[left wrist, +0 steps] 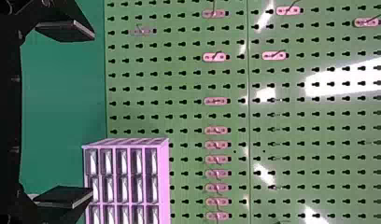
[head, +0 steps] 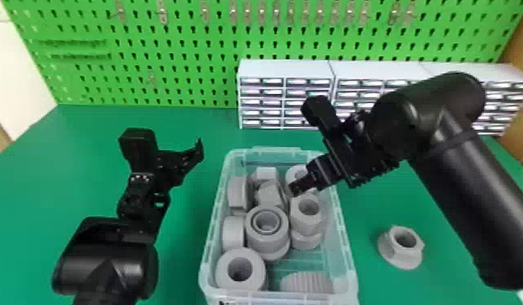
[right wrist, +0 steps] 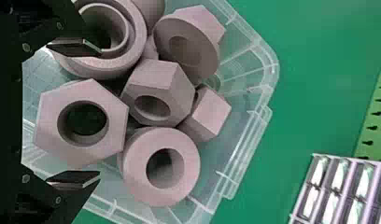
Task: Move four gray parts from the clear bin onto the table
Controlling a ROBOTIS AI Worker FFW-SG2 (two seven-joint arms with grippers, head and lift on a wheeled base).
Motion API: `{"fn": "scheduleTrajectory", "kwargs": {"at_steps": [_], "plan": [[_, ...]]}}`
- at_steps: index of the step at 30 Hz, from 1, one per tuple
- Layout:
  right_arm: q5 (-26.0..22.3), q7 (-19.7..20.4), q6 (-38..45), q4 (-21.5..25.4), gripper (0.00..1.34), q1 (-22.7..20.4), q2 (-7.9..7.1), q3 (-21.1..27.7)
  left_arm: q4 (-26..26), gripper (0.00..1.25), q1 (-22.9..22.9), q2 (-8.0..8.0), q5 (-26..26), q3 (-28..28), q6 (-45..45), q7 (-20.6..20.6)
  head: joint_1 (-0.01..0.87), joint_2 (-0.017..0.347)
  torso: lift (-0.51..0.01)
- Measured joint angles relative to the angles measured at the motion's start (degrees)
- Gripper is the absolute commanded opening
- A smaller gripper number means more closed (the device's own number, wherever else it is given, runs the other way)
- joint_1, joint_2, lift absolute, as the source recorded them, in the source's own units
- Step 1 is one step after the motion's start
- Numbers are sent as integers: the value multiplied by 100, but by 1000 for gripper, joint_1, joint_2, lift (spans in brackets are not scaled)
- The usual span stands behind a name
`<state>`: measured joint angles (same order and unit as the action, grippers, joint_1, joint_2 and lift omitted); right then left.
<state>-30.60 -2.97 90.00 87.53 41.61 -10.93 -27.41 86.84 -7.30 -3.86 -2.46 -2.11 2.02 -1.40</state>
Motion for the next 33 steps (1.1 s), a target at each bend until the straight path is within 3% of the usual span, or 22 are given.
{"fn": "scheduleTrajectory", "kwargs": {"at_steps": [22,33], "plan": [[-264,-2,-98,-508,991,212,-50,-743,0,1131,-27,-1,-17,-1,0,1,693,72,-52],[-341,-2,-157,-582,991,205,-42,-885,0,1132,-27,-1,-26,2,0,0,693,72,-52]]}}
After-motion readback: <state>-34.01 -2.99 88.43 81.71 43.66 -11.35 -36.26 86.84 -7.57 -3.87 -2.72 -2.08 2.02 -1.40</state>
